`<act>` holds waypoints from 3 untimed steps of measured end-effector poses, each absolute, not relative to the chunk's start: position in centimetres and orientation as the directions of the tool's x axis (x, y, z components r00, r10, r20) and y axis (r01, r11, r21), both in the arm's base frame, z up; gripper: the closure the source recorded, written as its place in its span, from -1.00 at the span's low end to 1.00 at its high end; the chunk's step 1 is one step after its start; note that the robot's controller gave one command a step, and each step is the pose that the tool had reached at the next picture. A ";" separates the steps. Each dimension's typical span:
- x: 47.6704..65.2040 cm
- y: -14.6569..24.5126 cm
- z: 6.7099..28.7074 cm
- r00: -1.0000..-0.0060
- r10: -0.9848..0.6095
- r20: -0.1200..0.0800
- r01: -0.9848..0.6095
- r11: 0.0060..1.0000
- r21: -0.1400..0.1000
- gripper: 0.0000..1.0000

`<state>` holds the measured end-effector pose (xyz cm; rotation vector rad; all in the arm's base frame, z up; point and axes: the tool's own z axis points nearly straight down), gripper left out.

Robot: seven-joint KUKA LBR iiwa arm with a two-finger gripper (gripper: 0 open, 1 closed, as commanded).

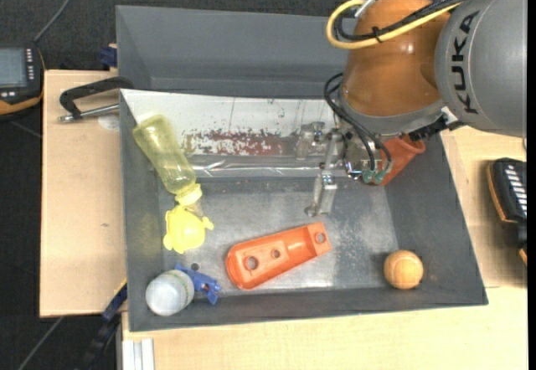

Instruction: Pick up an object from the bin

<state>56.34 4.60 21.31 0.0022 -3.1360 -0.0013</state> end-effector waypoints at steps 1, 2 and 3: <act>56.4 4.6 21.6 -1.000 -0.001 0.001 -0.001 1.000 0.001 -1.00; 57.2 4.4 15.6 -1.000 -0.019 -0.005 -0.019 1.000 0.002 -1.00; 52.9 2.2 12.4 -1.000 -0.019 0.001 -0.019 1.000 0.003 -1.00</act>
Offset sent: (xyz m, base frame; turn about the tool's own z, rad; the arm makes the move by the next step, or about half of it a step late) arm 0.0121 -0.0060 -0.1283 -0.0355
